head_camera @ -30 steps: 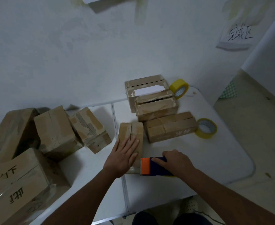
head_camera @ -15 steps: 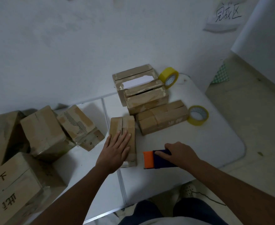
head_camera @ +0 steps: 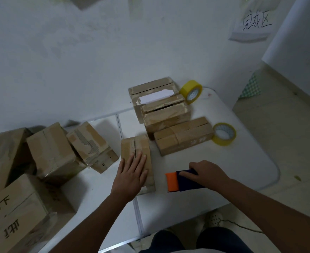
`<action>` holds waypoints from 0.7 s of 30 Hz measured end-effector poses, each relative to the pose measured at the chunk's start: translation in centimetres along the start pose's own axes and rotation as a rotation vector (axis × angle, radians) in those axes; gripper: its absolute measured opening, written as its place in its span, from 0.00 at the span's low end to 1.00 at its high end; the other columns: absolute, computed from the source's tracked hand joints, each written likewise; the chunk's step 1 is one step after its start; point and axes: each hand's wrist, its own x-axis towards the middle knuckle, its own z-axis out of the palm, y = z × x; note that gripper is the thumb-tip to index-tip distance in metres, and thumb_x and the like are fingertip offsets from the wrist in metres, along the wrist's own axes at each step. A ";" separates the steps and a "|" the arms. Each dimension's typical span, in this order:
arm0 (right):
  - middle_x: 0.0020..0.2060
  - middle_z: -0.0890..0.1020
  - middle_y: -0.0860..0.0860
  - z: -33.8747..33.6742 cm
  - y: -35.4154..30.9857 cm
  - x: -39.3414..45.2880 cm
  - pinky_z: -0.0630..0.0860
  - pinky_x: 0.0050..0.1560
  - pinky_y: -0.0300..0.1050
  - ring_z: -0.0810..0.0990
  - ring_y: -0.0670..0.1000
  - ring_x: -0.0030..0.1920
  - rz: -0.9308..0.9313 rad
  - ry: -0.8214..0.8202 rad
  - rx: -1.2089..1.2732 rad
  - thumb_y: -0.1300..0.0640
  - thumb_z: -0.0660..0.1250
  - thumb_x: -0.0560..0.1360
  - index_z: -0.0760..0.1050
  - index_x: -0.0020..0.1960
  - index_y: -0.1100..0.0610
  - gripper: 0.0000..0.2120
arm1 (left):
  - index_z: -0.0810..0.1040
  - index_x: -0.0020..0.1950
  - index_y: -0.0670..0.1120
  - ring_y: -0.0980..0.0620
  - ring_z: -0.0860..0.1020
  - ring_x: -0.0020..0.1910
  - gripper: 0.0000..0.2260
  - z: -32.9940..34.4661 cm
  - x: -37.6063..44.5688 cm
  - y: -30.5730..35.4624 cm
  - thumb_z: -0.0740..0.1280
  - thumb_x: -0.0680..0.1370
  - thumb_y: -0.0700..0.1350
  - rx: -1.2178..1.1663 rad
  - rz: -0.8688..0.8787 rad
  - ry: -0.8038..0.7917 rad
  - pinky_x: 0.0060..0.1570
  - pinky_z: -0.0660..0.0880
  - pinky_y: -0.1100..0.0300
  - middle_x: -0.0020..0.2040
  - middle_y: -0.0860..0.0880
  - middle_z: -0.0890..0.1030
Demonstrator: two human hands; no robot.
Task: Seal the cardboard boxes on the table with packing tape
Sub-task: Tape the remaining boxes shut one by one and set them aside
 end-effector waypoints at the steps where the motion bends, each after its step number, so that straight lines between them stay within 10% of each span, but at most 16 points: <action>1: 0.30 0.70 0.46 -0.2 0.0 0.0 0.60 0.28 0.37 0.68 0.44 0.29 -0.004 -0.002 -0.003 0.32 0.55 0.76 0.68 0.41 0.53 0.24 | 0.65 0.77 0.46 0.42 0.62 0.76 0.26 -0.4 0.3 0.4 0.47 0.84 0.56 0.006 0.014 0.017 0.73 0.54 0.45 0.77 0.44 0.65; 7: 0.31 0.71 0.48 -0.9 -0.3 0.3 0.61 0.29 0.38 0.71 0.47 0.31 -0.022 -0.022 -0.001 0.32 0.55 0.76 0.72 0.43 0.55 0.26 | 0.76 0.62 0.56 0.52 0.58 0.77 0.16 0.5 1.2 0.4 0.52 0.83 0.58 -0.165 0.270 0.006 0.74 0.59 0.45 0.73 0.54 0.70; 21: 0.46 0.79 0.54 -0.5 -2.7 1.8 0.64 0.41 0.44 0.69 0.51 0.39 -0.024 -0.052 -0.097 0.34 0.56 0.78 0.70 0.50 0.55 0.23 | 0.77 0.56 0.56 0.44 0.62 0.75 0.12 1.9 -0.1 1.0 0.56 0.82 0.56 -0.105 0.154 0.146 0.73 0.56 0.47 0.67 0.54 0.74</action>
